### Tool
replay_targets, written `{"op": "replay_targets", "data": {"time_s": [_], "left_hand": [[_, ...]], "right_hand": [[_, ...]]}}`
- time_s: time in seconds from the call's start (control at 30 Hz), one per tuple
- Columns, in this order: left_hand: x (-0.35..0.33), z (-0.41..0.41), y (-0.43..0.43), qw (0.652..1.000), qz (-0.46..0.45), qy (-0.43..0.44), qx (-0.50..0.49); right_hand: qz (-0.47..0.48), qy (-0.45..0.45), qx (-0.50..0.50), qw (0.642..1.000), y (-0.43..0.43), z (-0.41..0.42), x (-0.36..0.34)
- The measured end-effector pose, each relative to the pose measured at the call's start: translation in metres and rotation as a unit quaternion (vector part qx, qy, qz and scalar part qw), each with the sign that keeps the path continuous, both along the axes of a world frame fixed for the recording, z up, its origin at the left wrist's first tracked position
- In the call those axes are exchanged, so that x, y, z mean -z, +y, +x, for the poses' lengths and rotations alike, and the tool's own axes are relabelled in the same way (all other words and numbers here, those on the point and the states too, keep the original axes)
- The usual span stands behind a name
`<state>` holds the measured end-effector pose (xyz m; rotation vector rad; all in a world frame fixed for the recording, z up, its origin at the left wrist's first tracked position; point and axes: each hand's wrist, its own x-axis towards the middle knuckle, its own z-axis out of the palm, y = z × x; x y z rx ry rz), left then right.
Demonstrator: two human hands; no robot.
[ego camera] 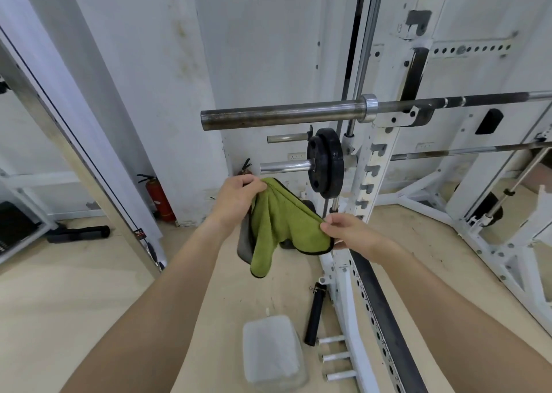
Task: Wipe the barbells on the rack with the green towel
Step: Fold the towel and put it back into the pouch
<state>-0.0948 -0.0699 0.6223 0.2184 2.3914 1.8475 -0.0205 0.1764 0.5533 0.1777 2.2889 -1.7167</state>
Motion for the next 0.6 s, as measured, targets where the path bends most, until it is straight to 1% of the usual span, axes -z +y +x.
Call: {"op": "replay_targets", "data": {"time_s": [0.1,0.13,0.17,0.2,0.27,0.3,0.33,0.37,0.47,0.53,0.6], "left_hand": [[0.005,-0.001,-0.007,0.999,-0.018,-0.028,-0.009],[0.008,-0.002,-0.009,0.998,-0.040,-0.038,-0.010],[0.012,-0.004,-0.013,0.996,-0.079,-0.042,-0.012],[0.016,-0.006,-0.017,0.989,-0.138,-0.044,-0.011],[0.025,-0.008,-0.025,0.962,-0.267,-0.057,0.000],[0.029,-0.006,-0.027,0.951,-0.303,-0.064,0.008],[0.034,-0.005,-0.028,0.949,-0.306,-0.071,0.018],[0.037,-0.003,-0.029,0.956,-0.279,-0.085,0.030],[0.038,0.005,-0.024,0.978,-0.116,-0.163,0.065],[0.032,0.011,-0.019,0.971,-0.018,-0.222,0.088],[0.024,0.017,-0.016,0.953,0.036,-0.265,0.144]], "right_hand": [[-0.068,0.014,0.083,0.994,0.004,-0.001,0.007],[-0.087,0.022,0.115,0.989,0.004,-0.001,0.008],[-0.112,0.032,0.152,0.982,0.005,-0.002,0.010],[-0.140,0.041,0.190,0.971,0.006,-0.002,0.010],[-0.172,0.047,0.237,0.955,0.006,-0.005,0.007],[-0.172,0.042,0.240,0.954,0.005,-0.007,0.005],[-0.168,0.031,0.233,0.957,0.002,-0.008,0.003],[-0.162,0.015,0.220,0.962,-0.002,-0.009,0.003],[-0.163,-0.016,0.187,0.969,-0.017,-0.011,0.005],[-0.191,-0.007,0.177,0.965,-0.027,-0.013,0.005],[-0.206,0.006,0.165,0.965,-0.037,-0.014,-0.001]]}}
